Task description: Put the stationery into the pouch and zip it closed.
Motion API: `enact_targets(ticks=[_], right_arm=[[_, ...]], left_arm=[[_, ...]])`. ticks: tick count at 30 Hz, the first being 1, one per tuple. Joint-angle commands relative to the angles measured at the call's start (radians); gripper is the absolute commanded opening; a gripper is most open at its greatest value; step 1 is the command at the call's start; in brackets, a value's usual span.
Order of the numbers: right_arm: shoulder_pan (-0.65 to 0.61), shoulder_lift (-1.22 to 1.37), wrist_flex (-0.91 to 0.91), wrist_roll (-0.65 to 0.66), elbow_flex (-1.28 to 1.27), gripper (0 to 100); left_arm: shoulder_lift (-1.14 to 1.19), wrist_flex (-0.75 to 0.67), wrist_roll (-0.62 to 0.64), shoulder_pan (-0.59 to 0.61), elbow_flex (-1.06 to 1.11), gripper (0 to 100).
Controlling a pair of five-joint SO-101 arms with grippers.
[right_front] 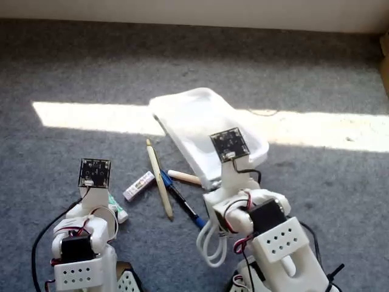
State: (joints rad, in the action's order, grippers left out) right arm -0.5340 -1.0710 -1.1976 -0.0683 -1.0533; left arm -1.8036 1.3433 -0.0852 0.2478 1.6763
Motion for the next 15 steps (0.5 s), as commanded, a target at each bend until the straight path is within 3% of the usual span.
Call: enact_targets(ticks=[1, 7, 15], right_arm=[[-0.061, -0.038, 0.064, 0.049, 0.061, 0.4], [-0.085, -0.036, 0.174, 0.138, 0.053, 0.4], [-0.091, -0.036, 0.205, 0.137, 0.061, 0.4]], left_arm=[[-0.005, 0.003, -0.005, -0.008, 0.019, 1], [-0.005, 0.003, -0.005, -0.008, 0.019, 1], [-0.005, 0.003, -0.005, -0.008, 0.019, 1]])
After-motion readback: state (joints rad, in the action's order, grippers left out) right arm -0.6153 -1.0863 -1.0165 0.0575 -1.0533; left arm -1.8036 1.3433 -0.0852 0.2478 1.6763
